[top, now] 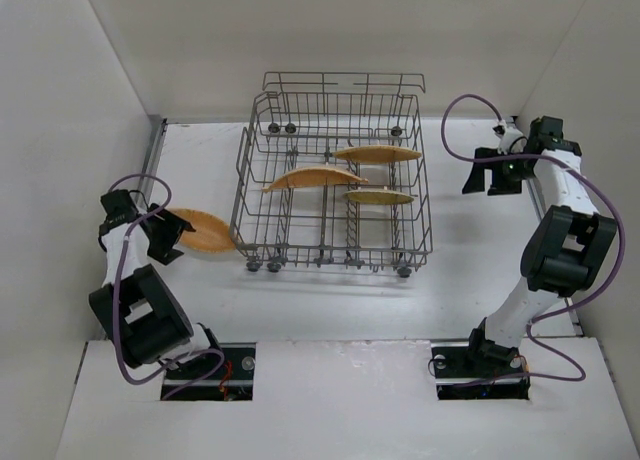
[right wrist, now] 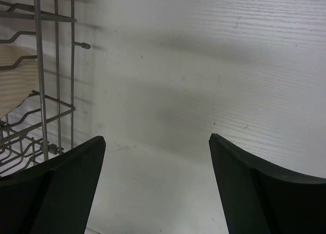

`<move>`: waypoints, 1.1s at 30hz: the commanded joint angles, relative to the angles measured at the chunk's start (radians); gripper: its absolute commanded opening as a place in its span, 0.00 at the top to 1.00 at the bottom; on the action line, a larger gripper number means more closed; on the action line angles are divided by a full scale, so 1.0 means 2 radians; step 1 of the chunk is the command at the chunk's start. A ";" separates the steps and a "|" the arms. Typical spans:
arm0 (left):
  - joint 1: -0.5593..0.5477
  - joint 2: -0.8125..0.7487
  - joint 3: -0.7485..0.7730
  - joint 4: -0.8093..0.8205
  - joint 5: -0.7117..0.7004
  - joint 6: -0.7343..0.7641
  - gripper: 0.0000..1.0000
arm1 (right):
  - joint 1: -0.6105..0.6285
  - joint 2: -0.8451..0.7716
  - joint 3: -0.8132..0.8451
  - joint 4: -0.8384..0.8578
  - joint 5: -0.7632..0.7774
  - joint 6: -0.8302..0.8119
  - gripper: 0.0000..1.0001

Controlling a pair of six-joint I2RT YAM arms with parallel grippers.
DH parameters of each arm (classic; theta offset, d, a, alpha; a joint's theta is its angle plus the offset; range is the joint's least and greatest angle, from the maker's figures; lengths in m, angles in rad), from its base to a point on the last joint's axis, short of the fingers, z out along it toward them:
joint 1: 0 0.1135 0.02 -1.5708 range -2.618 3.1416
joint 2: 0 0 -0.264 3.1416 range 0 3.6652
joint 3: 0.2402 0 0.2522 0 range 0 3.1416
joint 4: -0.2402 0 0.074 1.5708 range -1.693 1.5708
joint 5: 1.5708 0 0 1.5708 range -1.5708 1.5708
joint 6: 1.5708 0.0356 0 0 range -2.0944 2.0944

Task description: Load the plates into the dish rack

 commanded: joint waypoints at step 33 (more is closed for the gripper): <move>-0.024 0.190 0.080 0.073 0.016 -0.026 0.91 | 0.016 0.039 0.116 -0.059 0.024 0.000 0.12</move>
